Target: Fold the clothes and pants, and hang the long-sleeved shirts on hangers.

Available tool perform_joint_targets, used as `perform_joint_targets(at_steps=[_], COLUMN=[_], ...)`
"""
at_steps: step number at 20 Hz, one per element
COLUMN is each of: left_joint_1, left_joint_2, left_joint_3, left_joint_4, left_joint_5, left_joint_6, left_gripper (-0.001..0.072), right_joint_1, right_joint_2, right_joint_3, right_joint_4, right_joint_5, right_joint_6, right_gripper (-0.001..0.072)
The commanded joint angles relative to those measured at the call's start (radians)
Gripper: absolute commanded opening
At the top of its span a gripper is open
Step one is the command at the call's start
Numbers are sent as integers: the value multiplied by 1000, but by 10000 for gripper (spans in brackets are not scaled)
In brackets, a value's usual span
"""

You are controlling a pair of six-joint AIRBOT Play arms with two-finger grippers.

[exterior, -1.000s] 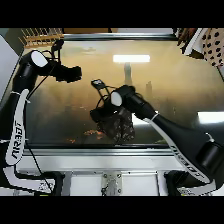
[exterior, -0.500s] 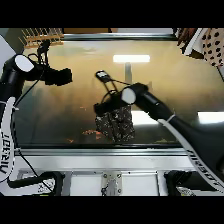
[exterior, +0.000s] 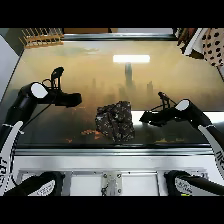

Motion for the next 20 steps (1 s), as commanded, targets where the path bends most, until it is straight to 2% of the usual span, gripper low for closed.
perform_joint_targets(at_steps=[1,4,7,8,10,11,12,13,14,16,18,19,20], left_joint_1=[-44,-61,-61,-61,-61,-61,-61,-61,-61,-61,-61,-61,-61], left_joint_2=[19,19,19,19,19,19,19,19,19,19,19,19,19], left_joint_3=[-42,-42,-42,-42,-42,-42,-42,-42,-42,-42,-42,-42,-42], left_joint_4=[0,0,0,1,0,0,1,1,1,1,1,1,1], left_joint_5=[35,58,55,55,48,45,46,46,46,47,47,48,47], left_joint_6=[-1,-1,-1,-1,-1,-1,-1,-1,-1,-1,-1,-1,-1], left_gripper=[11,11,11,11,11,11,11,11,11,11,11,11,11], right_joint_1=[-23,93,212,246,283,282,269,245,214,138,55,3,-68], right_joint_2=[-100,-178,-232,-248,-264,-260,-250,-231,-207,-148,-92,-68,-45], right_joint_3=[-59,-45,12,37,77,99,132,182,243,401,547,586,600], right_joint_4=[293,469,500,499,499,487,445,357,234,-128,-499,-589,-605], right_joint_5=[-42,-116,-158,-161,-161,-155,-152,-146,-137,-72,22,36,35], right_joint_6=[-183,-267,-272,-272,-290,-290,-277,-197,-73,225,435,454,436], right_gripper=[715,715,709,602,177,3,7,7,7,7,8,7,7])
